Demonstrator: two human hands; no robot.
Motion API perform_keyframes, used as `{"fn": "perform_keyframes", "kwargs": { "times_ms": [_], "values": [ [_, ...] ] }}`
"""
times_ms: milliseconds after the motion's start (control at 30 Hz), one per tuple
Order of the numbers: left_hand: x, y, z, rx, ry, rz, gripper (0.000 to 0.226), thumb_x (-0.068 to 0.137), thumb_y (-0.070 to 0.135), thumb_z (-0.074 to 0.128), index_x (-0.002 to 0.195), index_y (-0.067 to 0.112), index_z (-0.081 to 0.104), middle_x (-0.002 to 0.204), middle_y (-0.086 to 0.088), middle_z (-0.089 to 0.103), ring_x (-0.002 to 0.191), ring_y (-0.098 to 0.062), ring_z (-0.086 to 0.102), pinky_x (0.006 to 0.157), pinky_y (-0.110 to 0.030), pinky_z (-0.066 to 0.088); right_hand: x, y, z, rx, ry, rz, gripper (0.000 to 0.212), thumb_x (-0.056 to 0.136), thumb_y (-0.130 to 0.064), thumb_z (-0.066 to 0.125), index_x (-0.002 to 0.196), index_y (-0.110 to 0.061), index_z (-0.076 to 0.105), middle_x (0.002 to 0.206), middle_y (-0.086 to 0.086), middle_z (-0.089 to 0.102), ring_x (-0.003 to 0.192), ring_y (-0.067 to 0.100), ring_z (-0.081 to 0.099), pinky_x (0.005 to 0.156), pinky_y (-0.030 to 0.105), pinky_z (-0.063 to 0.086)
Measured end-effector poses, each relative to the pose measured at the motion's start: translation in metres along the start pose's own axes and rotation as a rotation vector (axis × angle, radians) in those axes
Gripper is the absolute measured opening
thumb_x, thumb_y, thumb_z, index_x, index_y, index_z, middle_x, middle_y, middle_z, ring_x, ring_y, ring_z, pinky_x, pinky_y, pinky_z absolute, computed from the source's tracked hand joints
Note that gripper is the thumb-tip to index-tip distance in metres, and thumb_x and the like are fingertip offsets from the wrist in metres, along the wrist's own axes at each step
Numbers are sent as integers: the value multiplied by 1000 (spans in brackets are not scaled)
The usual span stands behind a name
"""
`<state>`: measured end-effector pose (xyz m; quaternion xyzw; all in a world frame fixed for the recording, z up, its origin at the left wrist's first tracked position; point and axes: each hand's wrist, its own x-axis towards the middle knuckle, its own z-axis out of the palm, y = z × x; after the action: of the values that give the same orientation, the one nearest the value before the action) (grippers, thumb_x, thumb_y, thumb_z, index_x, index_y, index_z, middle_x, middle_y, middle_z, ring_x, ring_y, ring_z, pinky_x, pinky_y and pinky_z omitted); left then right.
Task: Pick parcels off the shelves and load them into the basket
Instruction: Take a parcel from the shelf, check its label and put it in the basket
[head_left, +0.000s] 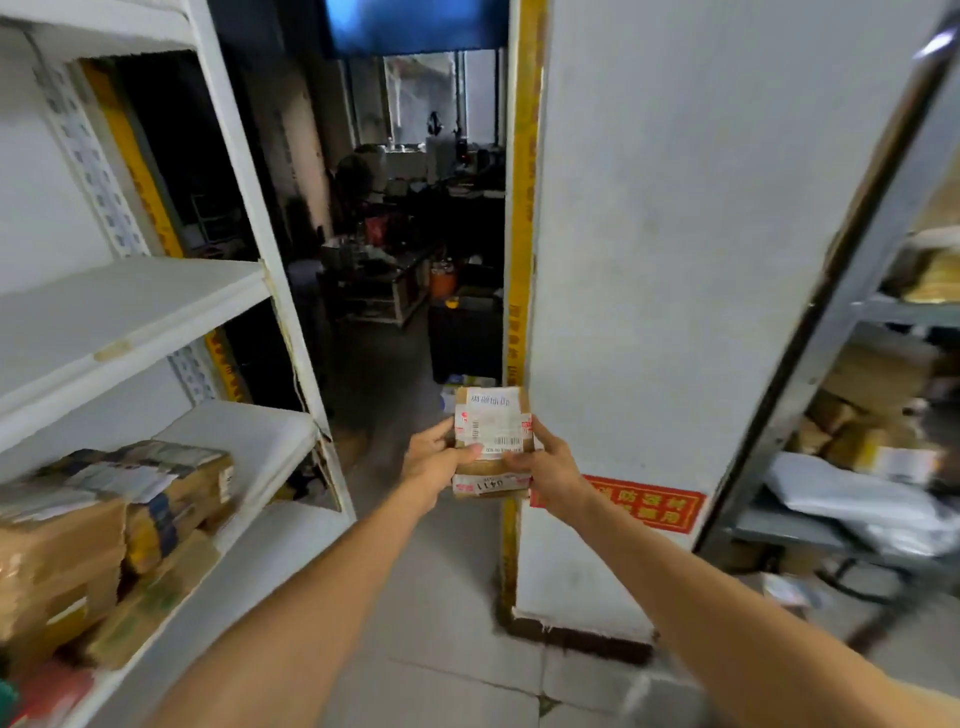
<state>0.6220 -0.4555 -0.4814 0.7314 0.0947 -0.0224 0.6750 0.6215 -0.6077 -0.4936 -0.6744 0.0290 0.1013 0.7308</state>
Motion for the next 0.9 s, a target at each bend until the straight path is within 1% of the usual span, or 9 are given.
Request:
{"fn": "perform_keyframes", "kwargs": {
  "times_ms": [167,300,367,433,500,633,700,833,900],
  "values": [
    [21,-5,109,71,-266,-14,60,80,-2,71,135,13,52,123,-7,63,106,-26,63,92,-42,52,-24,11,-98,113,244,18,52,88,15,50,115,-29,50,107,2,67,106,27,63,91,43,53],
    [23,-16,197,148,-493,-10,65,77,3,75,135,19,52,121,-4,66,100,-22,67,89,-43,55,-59,21,-169,123,493,10,45,87,13,54,117,-21,54,105,1,67,99,20,65,82,35,55],
    [16,-17,241,176,-609,-17,64,77,3,75,135,19,52,120,-3,67,97,-21,68,86,-42,57,-79,26,-200,147,633,8,46,86,13,55,111,-26,52,102,-2,65,100,20,63,86,39,55],
    [7,-20,285,179,-742,-38,62,77,1,74,134,18,54,120,-5,67,97,-21,68,87,-42,56,-100,32,-231,155,747,-1,51,84,12,57,123,-21,51,108,1,66,107,24,63,93,44,53],
    [-6,-21,326,192,-863,-34,62,77,-2,74,133,14,55,120,-9,66,99,-21,67,90,-41,55,-122,40,-258,185,859,-33,55,83,15,56,129,-15,51,108,2,68,102,21,66,89,41,55],
    [-37,-19,393,211,-1112,6,57,80,-7,69,132,7,54,123,-11,64,98,-19,62,89,-35,52,-167,44,-295,234,1115,-38,54,83,15,55,120,-24,54,112,8,69,101,25,66,89,46,55],
    [-52,-16,421,252,-1232,21,57,80,-6,69,133,9,54,123,-9,64,97,-18,63,86,-34,53,-186,45,-307,267,1208,-36,53,86,13,54,118,-30,51,109,3,69,103,25,64,87,43,55],
    [-84,-17,473,278,-1416,34,62,78,-7,70,136,9,51,121,-12,64,96,-19,63,82,-33,53,-222,54,-326,299,1389,-100,59,84,13,53,134,-19,49,121,9,66,111,25,62,84,37,55],
    [-104,-21,491,286,-1501,17,60,78,-7,70,134,10,53,121,-11,65,95,-20,63,85,-36,53,-242,59,-330,304,1486,-114,62,82,15,54,136,-15,48,119,9,67,109,24,64,78,33,56]
  ]
}}
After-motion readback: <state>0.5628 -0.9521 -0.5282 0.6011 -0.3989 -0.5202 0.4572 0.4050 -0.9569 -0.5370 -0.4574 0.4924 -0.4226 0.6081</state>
